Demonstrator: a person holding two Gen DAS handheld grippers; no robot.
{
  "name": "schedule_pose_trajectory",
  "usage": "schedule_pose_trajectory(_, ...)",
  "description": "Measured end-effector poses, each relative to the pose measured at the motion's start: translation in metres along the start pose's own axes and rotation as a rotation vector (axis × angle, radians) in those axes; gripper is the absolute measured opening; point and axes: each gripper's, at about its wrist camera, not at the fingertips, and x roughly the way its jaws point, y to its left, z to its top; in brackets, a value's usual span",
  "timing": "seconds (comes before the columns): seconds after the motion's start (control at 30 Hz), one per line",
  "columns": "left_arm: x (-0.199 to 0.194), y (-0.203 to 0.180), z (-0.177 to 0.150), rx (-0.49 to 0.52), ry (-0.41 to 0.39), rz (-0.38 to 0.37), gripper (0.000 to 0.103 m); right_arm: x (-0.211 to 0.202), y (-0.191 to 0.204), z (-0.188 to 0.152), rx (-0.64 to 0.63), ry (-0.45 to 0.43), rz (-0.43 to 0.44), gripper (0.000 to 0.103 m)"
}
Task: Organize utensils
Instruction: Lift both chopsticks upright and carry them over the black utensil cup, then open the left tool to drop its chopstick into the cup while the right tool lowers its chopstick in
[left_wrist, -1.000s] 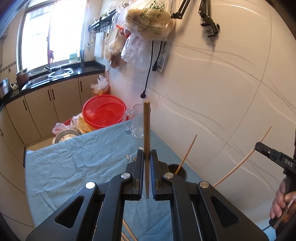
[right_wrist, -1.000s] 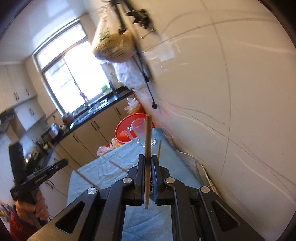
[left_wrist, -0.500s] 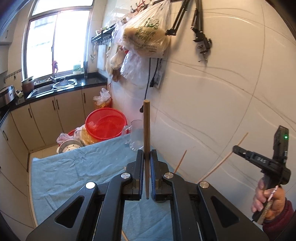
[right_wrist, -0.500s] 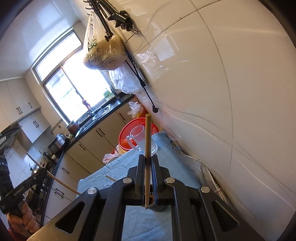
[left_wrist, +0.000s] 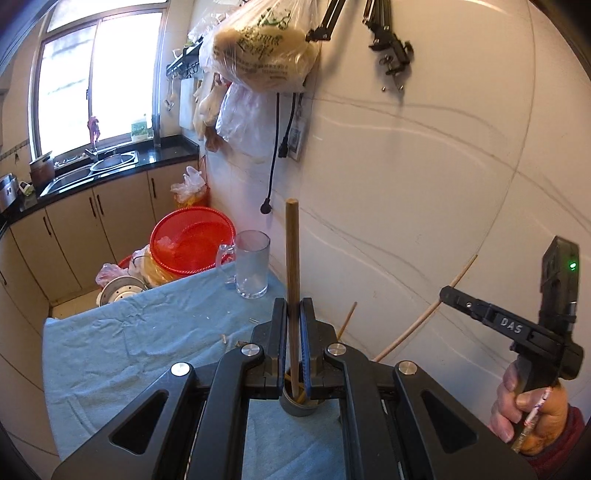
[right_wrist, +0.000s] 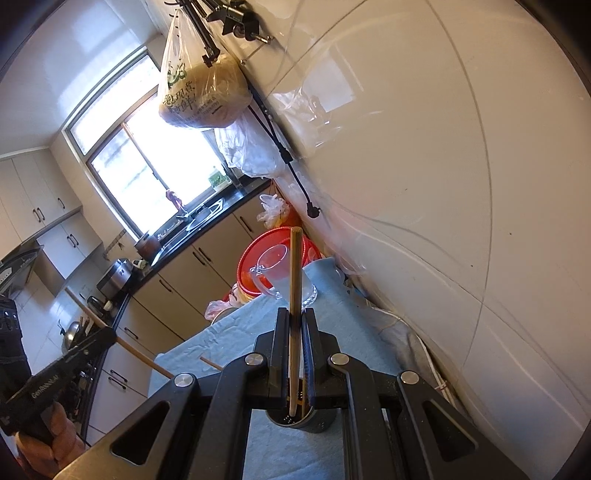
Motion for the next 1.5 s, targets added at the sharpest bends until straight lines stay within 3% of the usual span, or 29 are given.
schedule_pose_trajectory(0.67,0.085,0.008,-0.042,-0.073,0.131,0.016,0.006,0.079,0.006,-0.022,-0.089,0.145,-0.043,0.007)
schedule_pose_trajectory(1.5,0.111,0.021,-0.058,-0.052,0.181,0.061,0.008,0.13,0.003,-0.04,-0.09,0.256,-0.06,0.007)
